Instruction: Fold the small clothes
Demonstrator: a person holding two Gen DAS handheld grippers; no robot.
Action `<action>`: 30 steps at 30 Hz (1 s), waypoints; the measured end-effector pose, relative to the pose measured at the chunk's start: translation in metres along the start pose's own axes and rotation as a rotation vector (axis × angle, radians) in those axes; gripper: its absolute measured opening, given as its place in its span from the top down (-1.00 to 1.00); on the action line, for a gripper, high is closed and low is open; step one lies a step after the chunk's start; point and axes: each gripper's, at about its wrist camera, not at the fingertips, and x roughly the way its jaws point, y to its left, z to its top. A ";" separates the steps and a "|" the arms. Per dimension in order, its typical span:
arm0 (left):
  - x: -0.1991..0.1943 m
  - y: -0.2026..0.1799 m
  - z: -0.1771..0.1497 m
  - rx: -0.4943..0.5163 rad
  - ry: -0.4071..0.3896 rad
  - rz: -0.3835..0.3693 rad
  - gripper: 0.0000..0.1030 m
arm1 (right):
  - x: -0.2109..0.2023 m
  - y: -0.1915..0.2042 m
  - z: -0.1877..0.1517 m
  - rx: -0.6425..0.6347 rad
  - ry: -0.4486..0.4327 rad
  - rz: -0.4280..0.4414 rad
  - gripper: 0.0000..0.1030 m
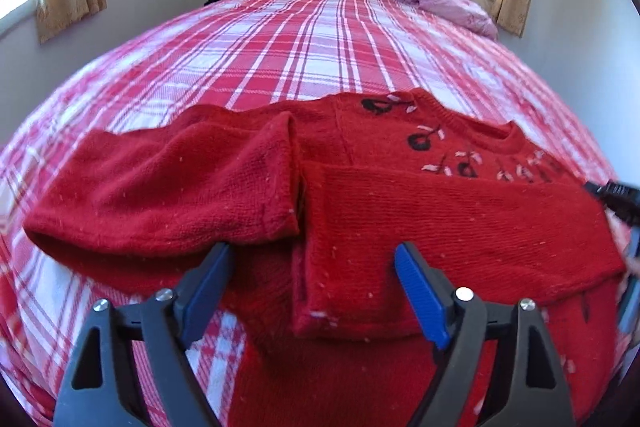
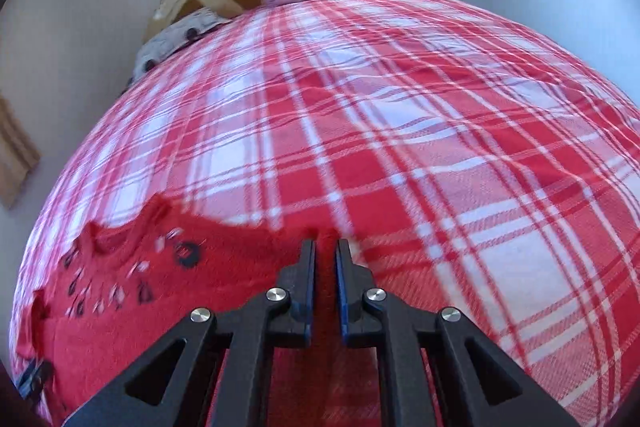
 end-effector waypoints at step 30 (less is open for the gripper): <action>-0.034 0.044 -0.006 -0.052 -0.049 -0.014 -0.76 | -0.129 0.009 -0.096 -0.235 -0.069 0.214 0.77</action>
